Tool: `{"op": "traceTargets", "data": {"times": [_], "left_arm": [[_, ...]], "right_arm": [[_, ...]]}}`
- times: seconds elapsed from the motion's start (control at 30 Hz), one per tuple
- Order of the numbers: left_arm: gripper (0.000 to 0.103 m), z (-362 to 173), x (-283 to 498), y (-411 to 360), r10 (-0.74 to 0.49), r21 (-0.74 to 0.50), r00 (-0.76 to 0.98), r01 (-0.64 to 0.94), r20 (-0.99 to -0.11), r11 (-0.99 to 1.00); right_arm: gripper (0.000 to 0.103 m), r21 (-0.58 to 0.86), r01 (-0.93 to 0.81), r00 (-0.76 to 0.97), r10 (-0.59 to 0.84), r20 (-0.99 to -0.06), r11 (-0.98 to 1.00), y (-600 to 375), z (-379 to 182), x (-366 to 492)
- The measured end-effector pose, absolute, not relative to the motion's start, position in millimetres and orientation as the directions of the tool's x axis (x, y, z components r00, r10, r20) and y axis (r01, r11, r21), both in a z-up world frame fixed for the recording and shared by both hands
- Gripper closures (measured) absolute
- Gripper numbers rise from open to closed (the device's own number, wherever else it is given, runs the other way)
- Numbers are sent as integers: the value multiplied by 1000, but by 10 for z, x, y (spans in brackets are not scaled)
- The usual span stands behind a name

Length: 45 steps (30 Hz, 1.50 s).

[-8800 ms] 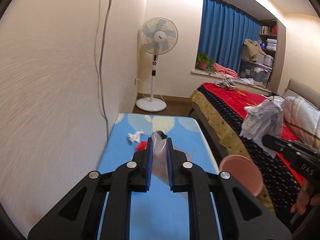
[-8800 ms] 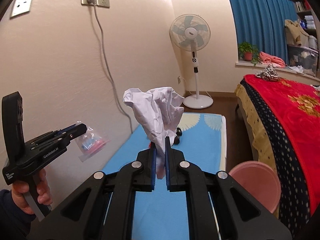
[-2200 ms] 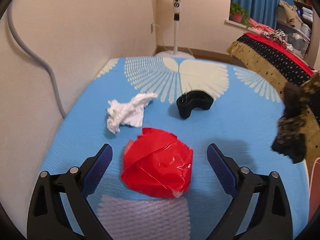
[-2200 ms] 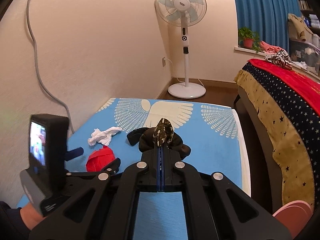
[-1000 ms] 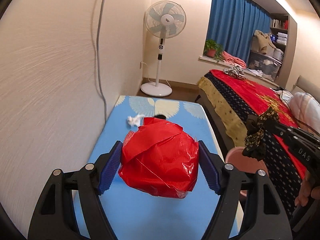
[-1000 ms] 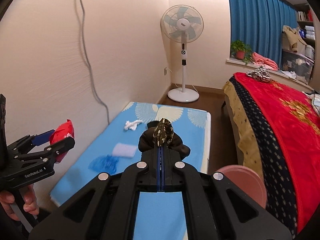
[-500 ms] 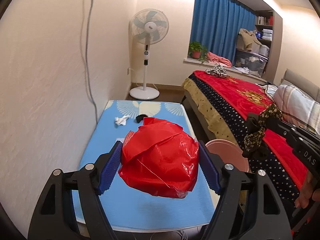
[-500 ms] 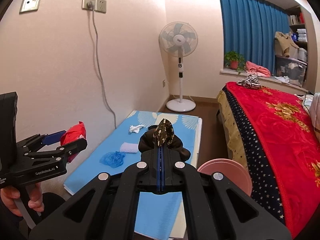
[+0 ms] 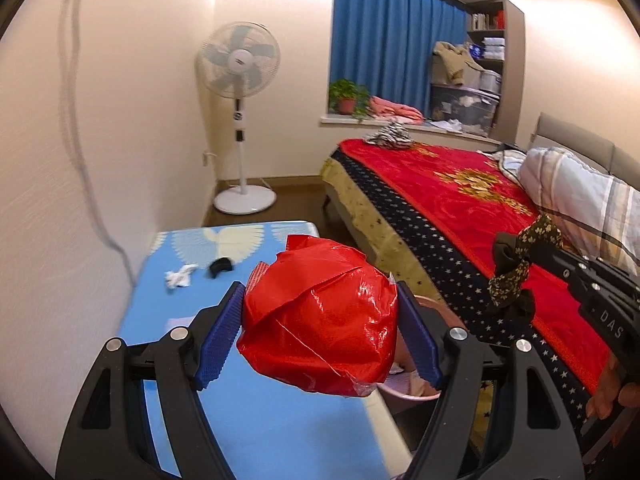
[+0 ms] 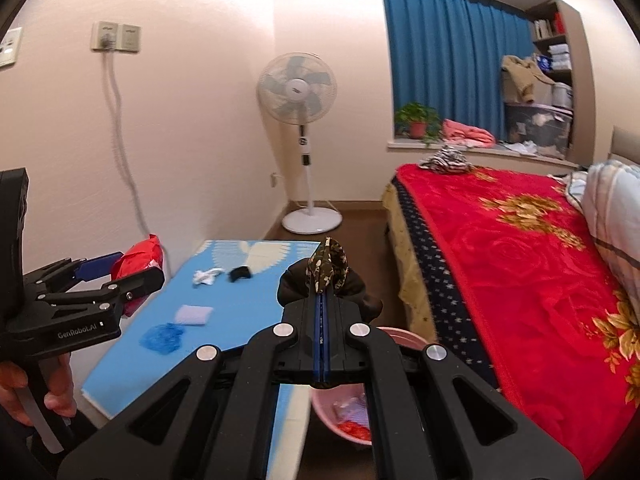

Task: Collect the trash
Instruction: 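Carry the red bag and black item over the pink wastebasket and open both tools, then pull both open tools back toward the table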

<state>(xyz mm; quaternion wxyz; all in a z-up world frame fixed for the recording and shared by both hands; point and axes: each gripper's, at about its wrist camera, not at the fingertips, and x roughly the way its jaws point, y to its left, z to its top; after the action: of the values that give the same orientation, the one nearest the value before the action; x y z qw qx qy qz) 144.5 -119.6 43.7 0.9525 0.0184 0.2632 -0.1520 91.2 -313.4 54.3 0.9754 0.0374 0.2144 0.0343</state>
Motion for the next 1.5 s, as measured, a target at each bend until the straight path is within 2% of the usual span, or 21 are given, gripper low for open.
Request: {"op": "traceTargets", "data": {"times": [0.3,0.63,0.7,0.73,0.77,0.83,0.87,0.9,1.03,1.17,1.3,1.43,1.5], "left_arm": [[31,-84,2046,-1994,-352,-35,739,407,-574,913],[29,-1081,2639,-2623,-354,-28,626,468,-695,883],[14,-1238,2717,-2662,-354,-41,599,472,-719,881],[11,-1304,2755,-2659,-354,-48,589,471,-726,881],[8,-1345,2774,-2666,-357,-53,585,472,-729,880],[8,-1431,2801,-2680,-348,-36,583,478,-734,878],[8,-1459,2816,-2685,-338,-24,584,479,-738,878],[8,-1485,2830,-2681,-323,-8,586,476,-743,880],[8,-1429,2830,-2582,-315,-3,591,468,-742,884],[8,-1097,2760,-2358,-324,-32,629,429,-706,903],[8,-479,2476,-1929,-362,-92,709,390,-605,916],[8,73,1959,-1463,-314,-46,796,341,-518,939],[8,246,1696,-1238,-298,-33,813,326,-500,945]], "right_arm": [[102,104,55,878,2,-479,993,-3705,-76,1341],[102,151,124,795,-7,-607,981,-4014,-980,1848],[98,150,134,784,-12,-621,980,-4022,-1100,1918],[98,146,146,778,-23,-627,978,-4035,-1174,1950],[95,145,159,768,-30,-640,977,-4054,-1259,1985],[71,154,179,747,-32,-665,972,-4081,-1383,2033],[51,153,199,738,-45,-673,968,-4076,-1441,2021],[46,156,224,735,-62,-675,962,-4096,-1489,2013],[41,180,240,729,-54,-682,954,-4125,-1506,1982],[27,174,231,766,-68,-640,957,-4086,-1182,1904],[12,154,195,849,-88,-521,969,-3931,-535,1695],[7,168,149,923,-76,-377,974,-3596,217,1314],[6,173,126,935,-58,-351,977,-3384,421,1136]]}}
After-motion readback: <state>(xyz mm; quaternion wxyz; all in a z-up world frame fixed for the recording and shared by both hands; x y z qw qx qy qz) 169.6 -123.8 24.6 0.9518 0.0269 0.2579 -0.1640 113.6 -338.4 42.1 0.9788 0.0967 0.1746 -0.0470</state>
